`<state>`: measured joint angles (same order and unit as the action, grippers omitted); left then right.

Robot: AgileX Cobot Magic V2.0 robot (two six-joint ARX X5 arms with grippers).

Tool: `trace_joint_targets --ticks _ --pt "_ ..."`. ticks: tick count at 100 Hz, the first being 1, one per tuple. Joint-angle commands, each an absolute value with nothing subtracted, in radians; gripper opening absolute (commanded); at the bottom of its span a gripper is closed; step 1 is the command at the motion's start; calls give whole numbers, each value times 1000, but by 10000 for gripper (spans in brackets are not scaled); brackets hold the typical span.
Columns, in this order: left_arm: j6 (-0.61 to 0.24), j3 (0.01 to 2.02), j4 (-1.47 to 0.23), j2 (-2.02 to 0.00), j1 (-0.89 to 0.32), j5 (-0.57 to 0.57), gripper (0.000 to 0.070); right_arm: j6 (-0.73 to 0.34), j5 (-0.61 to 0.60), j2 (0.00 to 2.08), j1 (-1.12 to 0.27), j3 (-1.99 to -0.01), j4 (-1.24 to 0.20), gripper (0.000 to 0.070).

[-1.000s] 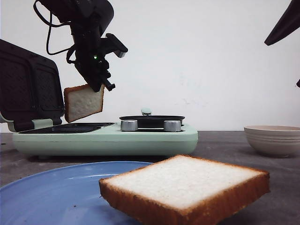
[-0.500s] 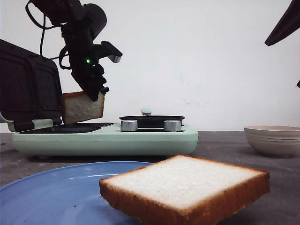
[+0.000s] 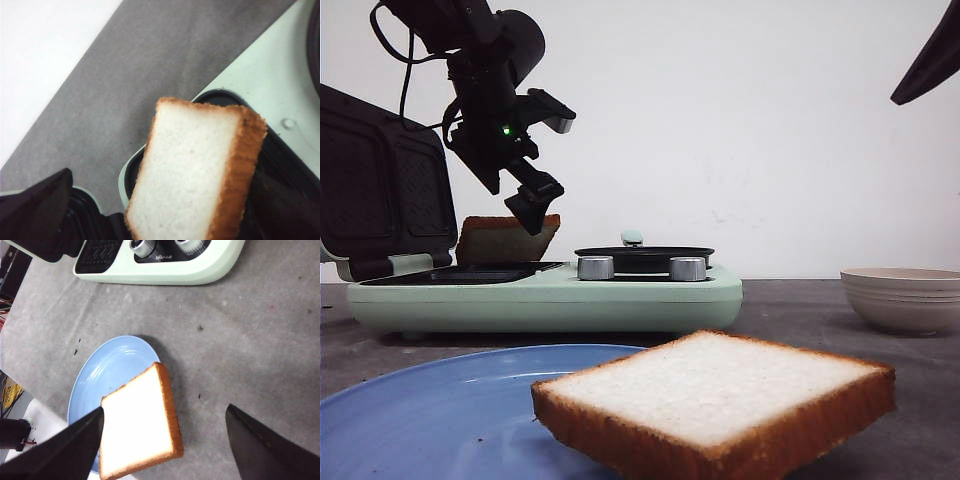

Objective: Make breakfast with bread and shrimp
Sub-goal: 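Lower the bread onto the sandwich plate and open the left gripper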

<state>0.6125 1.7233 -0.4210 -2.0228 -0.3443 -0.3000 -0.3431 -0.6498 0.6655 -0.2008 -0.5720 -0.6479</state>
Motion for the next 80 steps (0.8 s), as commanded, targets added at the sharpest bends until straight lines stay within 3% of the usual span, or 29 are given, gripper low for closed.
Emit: trace_joint_targets --ticks 1,50,64,80 --pt "584 1757 -405 -2041 -347 -315 700 -332 -648 672 -204 -586 -648 479" --pt "549 1757 -405 -1954 -349 -317 700 -340 -655 672 -204 -586 -653 479" --pt "493 1757 -404 -1934 -349 -320 700 -340 -656 672 -204 -586 -662 479" --pt "371 1757 -425 -1871 -354 -363 700 -332 -653 672 -204 -586 -658 479"
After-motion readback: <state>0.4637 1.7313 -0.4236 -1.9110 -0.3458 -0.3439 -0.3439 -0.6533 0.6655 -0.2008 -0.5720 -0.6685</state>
